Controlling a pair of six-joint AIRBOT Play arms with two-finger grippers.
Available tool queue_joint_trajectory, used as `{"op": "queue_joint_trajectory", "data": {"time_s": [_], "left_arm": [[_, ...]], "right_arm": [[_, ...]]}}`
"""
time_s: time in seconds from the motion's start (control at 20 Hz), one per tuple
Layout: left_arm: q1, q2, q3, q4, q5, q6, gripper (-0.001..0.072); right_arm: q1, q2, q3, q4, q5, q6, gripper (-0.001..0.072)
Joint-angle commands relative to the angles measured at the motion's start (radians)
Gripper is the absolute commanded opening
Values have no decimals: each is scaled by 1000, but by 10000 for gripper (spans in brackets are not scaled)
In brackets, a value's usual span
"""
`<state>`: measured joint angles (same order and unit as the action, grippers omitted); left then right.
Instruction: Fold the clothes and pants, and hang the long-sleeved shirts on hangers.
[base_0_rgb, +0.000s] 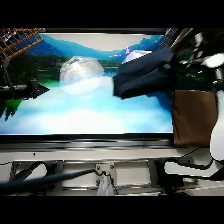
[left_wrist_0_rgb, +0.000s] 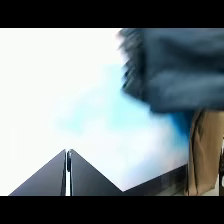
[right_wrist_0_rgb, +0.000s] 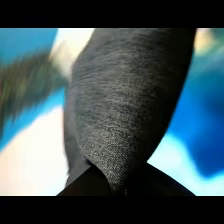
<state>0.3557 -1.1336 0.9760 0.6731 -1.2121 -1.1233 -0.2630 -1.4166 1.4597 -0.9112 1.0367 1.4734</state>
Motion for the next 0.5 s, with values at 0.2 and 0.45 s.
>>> {"op": "queue_joint_trajectory", "data": {"time_s": [0.2, 0.45], "left_arm": [[0, 0, 0, 0, 1, 0, 20], [0, 0, 0, 0, 1, 0, 20]], "right_arm": [[-294, 2, 235, -107, 94, 144, 27], [-396, 76, 242, -202, 171, 187, 26]]}}
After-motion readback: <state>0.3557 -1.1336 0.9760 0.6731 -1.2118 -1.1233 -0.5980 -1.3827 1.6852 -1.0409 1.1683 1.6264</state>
